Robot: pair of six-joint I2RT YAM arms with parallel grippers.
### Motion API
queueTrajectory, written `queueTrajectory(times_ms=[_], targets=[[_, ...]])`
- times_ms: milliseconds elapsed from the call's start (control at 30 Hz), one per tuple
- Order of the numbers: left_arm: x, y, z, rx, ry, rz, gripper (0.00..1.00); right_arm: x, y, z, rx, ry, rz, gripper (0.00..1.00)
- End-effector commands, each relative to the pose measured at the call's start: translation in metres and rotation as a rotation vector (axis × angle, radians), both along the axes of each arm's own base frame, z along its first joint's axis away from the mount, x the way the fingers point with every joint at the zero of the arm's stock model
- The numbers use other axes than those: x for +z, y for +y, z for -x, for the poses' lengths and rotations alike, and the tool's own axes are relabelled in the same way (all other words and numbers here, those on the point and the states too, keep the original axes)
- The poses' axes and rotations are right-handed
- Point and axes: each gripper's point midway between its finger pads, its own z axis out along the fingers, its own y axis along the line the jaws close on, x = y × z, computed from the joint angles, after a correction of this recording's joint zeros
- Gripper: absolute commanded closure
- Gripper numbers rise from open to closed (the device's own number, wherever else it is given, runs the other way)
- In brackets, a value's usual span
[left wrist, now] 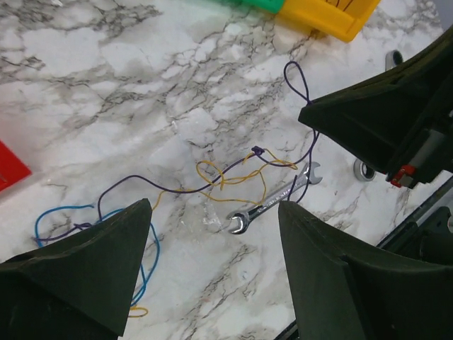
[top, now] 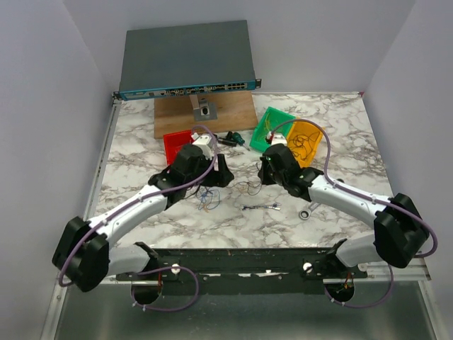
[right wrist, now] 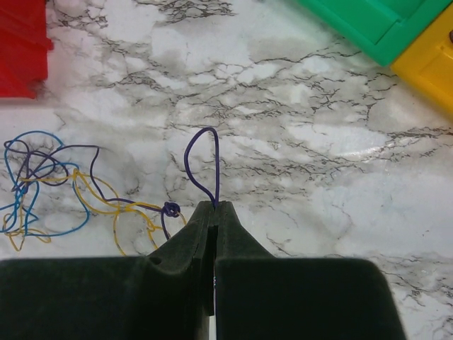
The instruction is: Untangle the cables
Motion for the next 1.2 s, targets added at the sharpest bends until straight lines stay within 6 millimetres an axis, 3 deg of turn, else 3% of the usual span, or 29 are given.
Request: queueTrajectory(times_ms=[0,200,367,433,500,533,567,667,833,1033,1167], targets=[[-0.005,-0.031,-0.003,-0.068,0.085,0.066,0.25,0.013,0.006,0.004,0.023,-0.029,-0.045,0.99],[-0.031,-0.05,-0.008,-0.082,0.178,0.092,0.3,0.013,0.005,0.003,0.019,-0.037,-0.045,0.99],[-0.044,-0.059,-0.017,-0.078,0.192,0.11,0.5,0.013,0.006,0.003,0.025,-0.034,-0.055,0.99],[-0.05,-0.062,-0.022,-0.072,0.198,0.116,0.61,0.013,0.006,0.004,0.026,-0.037,-0.057,0.99],[-0.053,-0.062,-0.027,-0.05,0.196,0.12,0.92,0.015,0.001,0.001,-0.011,-0.047,-0.054,0.99],[-0.052,-0.059,-0.028,-0.025,0.184,0.119,1.0,0.014,-0.006,-0.001,-0.055,-0.053,-0.034,0.99],[-0.047,-0.054,-0.03,-0.001,0.159,0.125,1.0,0.014,-0.014,-0.004,-0.104,-0.056,-0.015,0.99],[-0.032,-0.027,-0.031,0.098,0.08,0.117,1.0,0.011,-0.049,-0.008,-0.279,-0.061,0.075,0.99],[-0.013,0.036,-0.021,0.289,0.005,0.103,1.0,0.022,-0.099,-0.011,-0.472,-0.052,0.017,0.99],[0.008,0.122,0.001,0.565,-0.039,0.222,1.0,0.058,-0.173,-0.008,-0.786,-0.175,-0.044,0.99],[0.032,0.165,0.016,0.716,-0.11,0.224,1.0,0.093,-0.198,0.001,-0.891,-0.267,-0.066,0.99]])
